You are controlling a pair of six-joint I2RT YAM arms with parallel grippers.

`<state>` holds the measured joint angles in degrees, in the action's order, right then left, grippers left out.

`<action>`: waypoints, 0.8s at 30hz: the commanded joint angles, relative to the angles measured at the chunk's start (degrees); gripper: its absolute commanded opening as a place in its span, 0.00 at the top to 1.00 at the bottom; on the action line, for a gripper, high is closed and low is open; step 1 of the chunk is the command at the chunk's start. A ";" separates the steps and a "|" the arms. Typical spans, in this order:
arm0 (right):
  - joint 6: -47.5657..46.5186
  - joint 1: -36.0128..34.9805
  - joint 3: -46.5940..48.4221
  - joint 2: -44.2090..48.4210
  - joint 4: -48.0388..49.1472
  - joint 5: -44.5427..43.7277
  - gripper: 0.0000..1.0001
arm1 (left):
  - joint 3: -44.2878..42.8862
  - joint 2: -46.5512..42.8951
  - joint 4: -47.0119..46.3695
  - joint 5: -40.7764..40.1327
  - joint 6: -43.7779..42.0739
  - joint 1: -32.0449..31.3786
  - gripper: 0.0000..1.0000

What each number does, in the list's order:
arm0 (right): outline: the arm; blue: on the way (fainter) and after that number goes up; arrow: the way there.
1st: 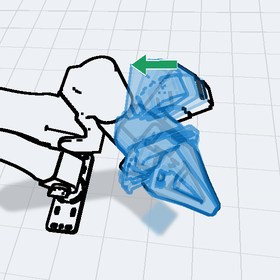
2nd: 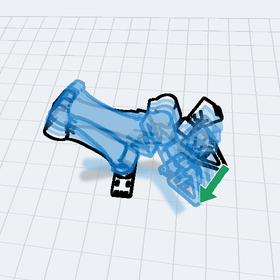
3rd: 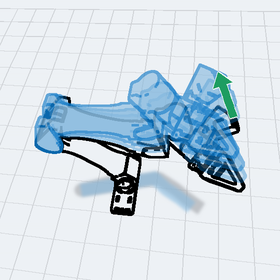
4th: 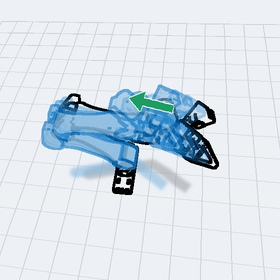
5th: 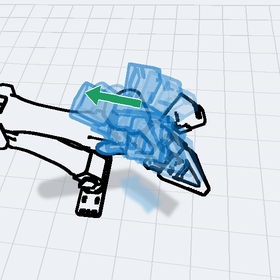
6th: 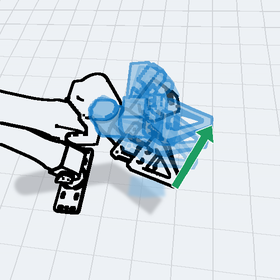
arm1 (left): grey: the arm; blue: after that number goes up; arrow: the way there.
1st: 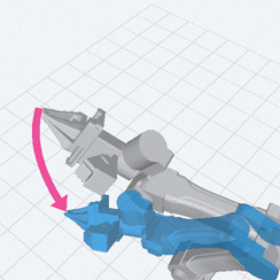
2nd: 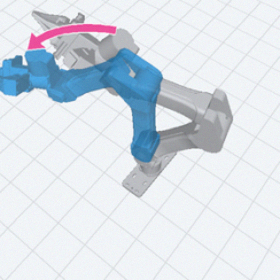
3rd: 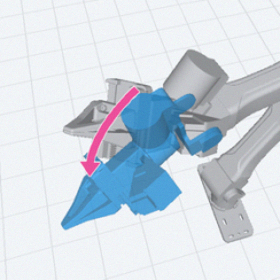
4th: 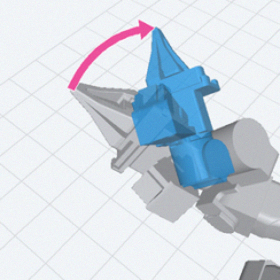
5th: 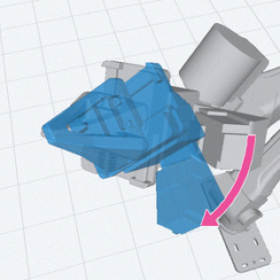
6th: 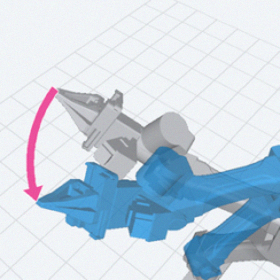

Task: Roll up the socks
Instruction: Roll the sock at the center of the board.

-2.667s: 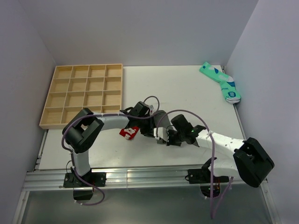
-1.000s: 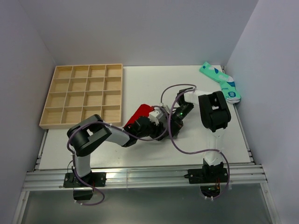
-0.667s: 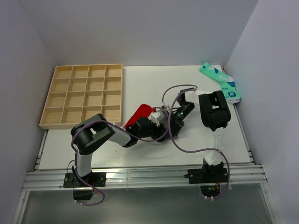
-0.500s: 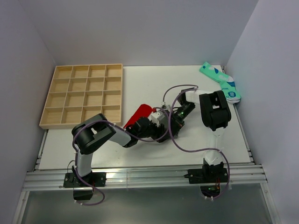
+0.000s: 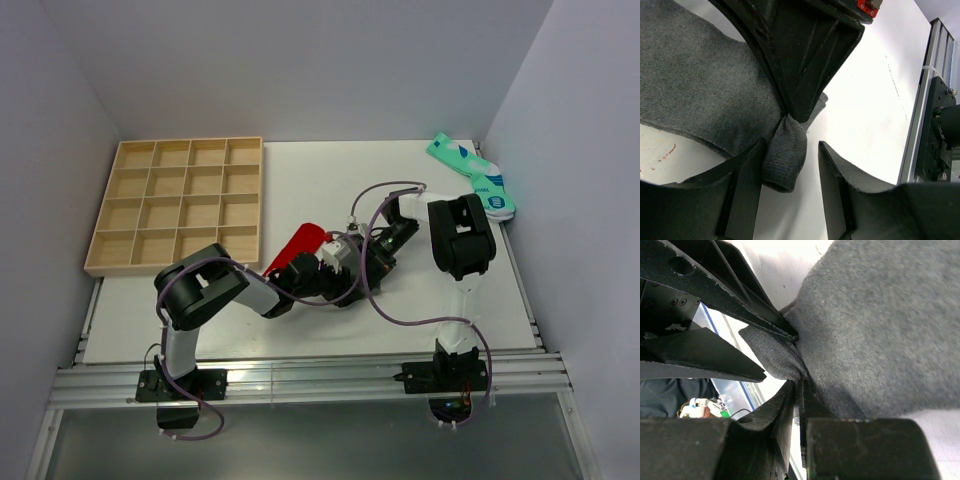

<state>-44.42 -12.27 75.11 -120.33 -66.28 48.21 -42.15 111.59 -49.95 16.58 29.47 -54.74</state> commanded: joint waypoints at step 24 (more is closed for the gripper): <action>5.31 0.67 -6.02 10.73 9.06 -3.20 0.78 | -2.67 2.93 5.21 -1.46 5.85 -0.72 1.00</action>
<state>-40.01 -12.05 70.74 -114.13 -60.10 46.46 -43.05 112.68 -48.45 13.37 33.30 -54.85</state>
